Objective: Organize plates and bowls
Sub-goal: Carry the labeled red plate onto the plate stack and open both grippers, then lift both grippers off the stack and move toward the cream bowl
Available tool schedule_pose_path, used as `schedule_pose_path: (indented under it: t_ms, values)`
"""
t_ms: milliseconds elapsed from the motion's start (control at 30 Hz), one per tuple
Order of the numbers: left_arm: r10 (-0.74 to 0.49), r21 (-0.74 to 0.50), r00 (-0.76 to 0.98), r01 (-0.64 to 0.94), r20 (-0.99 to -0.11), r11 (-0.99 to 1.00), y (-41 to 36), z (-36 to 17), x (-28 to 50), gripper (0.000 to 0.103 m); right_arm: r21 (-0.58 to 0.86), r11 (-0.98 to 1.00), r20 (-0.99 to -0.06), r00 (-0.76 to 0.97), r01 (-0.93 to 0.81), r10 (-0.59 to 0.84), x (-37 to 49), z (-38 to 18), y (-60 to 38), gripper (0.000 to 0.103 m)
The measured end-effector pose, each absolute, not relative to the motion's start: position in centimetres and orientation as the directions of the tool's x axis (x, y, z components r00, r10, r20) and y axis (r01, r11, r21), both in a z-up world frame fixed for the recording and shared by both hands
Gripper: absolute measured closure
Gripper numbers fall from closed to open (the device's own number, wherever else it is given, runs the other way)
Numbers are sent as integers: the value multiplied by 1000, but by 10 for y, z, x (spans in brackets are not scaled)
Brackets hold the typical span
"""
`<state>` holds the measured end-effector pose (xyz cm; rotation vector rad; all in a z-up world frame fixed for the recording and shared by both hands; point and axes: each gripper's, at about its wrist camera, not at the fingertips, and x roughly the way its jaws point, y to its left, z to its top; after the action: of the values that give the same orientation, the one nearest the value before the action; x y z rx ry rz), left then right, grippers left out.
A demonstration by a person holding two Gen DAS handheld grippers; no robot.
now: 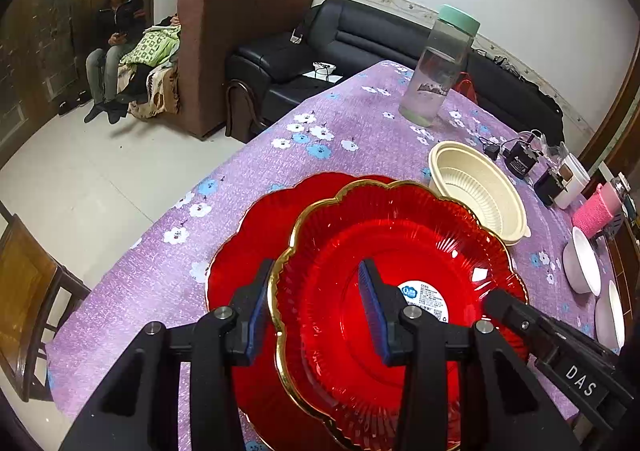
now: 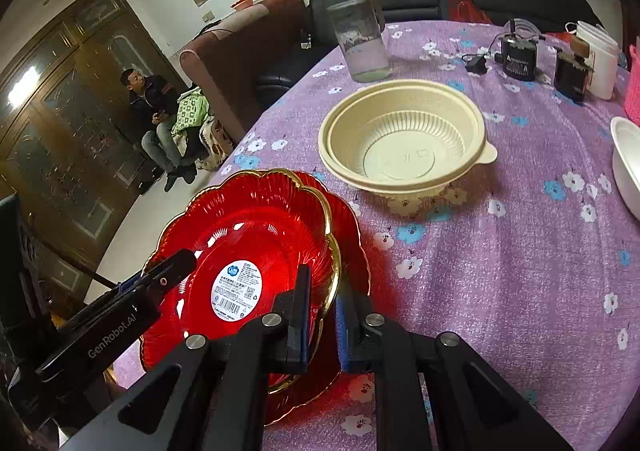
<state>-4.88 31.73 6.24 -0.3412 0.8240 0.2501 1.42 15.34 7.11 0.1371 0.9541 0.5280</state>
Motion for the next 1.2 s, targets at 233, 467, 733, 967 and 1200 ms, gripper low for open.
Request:
schedule_pose_path:
  t_ms: [233, 467, 733, 967, 1200]
  values:
    - [86, -207, 661, -352, -746, 913, 317, 63, -49, 59, 336, 865, -735, 470, -373, 488, 17, 68, 153, 88]
    - [67, -257, 700, -347, -711, 902, 313, 80, -66, 32, 369, 856, -711, 483, -362, 511, 14, 69, 148, 76]
    - [92, -281, 750, -355, -655, 892, 306, 99, -95, 27, 370, 855, -665, 539, -363, 517, -2, 80, 135, 58]
    - [170, -217, 786, -360, -594, 907, 286, 113, -119, 17, 382, 863, -628, 592, -330, 505, -24, 82, 106, 55]
    - [208, -141, 777, -355, -594, 924, 262, 109, -123, 15, 355, 892, -617, 647, -279, 448, -39, 81, 74, 50]
